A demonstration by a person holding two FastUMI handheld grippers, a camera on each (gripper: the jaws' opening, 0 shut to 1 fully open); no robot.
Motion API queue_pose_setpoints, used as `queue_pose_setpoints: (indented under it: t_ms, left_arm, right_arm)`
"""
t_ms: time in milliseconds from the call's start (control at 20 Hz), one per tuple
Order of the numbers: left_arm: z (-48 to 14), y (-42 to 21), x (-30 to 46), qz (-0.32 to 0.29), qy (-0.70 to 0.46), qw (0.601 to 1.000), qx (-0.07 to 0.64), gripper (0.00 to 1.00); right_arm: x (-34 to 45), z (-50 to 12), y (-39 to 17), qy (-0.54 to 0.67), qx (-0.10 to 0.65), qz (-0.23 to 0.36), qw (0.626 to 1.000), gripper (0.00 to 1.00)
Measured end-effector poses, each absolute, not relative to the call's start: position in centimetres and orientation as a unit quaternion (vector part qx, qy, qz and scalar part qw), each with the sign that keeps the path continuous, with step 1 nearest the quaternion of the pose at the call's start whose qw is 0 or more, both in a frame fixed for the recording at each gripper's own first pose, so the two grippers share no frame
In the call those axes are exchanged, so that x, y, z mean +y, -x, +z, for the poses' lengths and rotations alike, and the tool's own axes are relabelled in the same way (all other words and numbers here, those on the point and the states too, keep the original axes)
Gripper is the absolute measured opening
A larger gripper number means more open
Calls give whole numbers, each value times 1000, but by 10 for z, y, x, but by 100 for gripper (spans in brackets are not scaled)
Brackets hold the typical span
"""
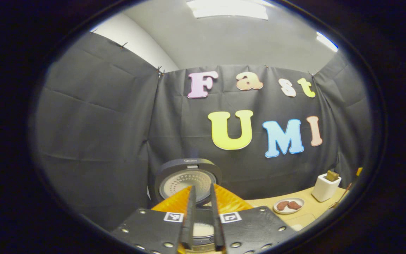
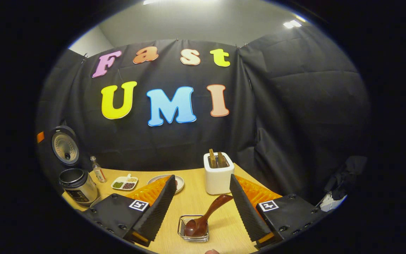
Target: Close the left gripper, press the button to open the rice cooker; take a wooden spoon from the chopstick holder with the right hand, scoop a spoonful of rice and pour it into the rice cooker, then put the wooden spoon back into the chopstick holder.
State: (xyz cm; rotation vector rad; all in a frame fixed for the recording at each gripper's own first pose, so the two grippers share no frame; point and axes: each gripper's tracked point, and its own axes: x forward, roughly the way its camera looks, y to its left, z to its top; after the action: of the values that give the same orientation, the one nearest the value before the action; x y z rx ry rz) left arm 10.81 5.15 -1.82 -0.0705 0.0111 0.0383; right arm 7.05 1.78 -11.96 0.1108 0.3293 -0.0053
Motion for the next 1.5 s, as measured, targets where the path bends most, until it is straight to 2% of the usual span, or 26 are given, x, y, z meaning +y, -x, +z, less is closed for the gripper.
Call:
queue_pose_setpoints:
  t_ms: [100, 150, 200, 300, 400, 450, 500, 600, 650, 700, 750, 800, 850, 950, 1050, 1100, 1150, 1200, 1250, 1500]
  left_arm:
    - [-7, -94, 56, 24, 29, 999, -3, 59]
    - [-4, -88, 60, 30, 21, 999, -5, 79]
    - [-2, -82, 61, 34, 14, 999, -6, 80]
    - [1, -69, 63, 37, 8, 999, -3, 80]
    - [4, -59, 66, 42, 3, 999, 1, 80]
    - [5, -54, 69, 44, 1, 999, 3, 80]
    - [3, -51, 71, 47, -2, 999, 5, 80]
    - [0, -45, 74, 52, -7, 999, 11, 80]
    - [-1, -42, 75, 54, -10, 998, 15, 80]
    - [-4, -40, 77, 56, -11, 998, 19, 80]
    - [-6, -37, 78, 58, -13, 998, 22, 80]
    - [-8, -36, 79, 61, -14, 998, 25, 80]
    - [-9, -35, 80, 63, -15, 998, 27, 80]
    - [-10, -31, 85, 69, -16, 997, 30, 80]
    - [-10, -30, 90, 73, -15, 997, 32, 80]
    - [-12, -29, 92, 76, -14, 997, 33, 80]
    - [-12, -29, 94, 78, -12, 996, 33, 80]
    - [-13, -29, 96, 80, -10, 996, 35, 80]
    - [-13, -30, 99, 82, -8, 996, 35, 81]
    - [-18, -37, 103, 84, -2, 996, 33, 82]
  right_arm:
    - [14, -138, -76, -76, 193, -3, 978, 96]
    - [13, -148, -77, -86, 210, -5, 974, 92]
    - [10, -160, -79, -97, 226, -7, 969, 97]
    - [7, -180, -81, -126, 257, -10, 958, 98]
    - [9, -199, -83, -161, 286, -11, 945, 98]
    - [11, -207, -84, -181, 298, -10, 937, 93]
    - [15, -215, -85, -200, 311, -9, 929, 98]
    - [21, -231, -86, -228, 334, -7, 915, 98]
    - [22, -236, -86, -237, 343, -7, 909, 93]
    - [24, -241, -86, -244, 348, -8, 905, 98]
    - [26, -245, -88, -251, 351, -8, 902, 93]
    - [26, -248, -88, -255, 354, -7, 900, 96]
    - [27, -251, -91, -260, 354, -5, 898, 95]
    - [30, -253, -95, -269, 363, -4, 892, 81]
    - [32, -260, -98, -283, 373, -6, 884, 53]
    - [33, -264, -98, -286, 376, -10, 881, 44]
    - [31, -262, -95, -289, 377, -14, 880, 17]
    - [34, -265, -96, -287, 381, -11, 879, 23]
    - [25, -253, -91, -276, 383, -17, 881, 16]
    - [40, -228, -94, -197, 347, 13, 917, 14]
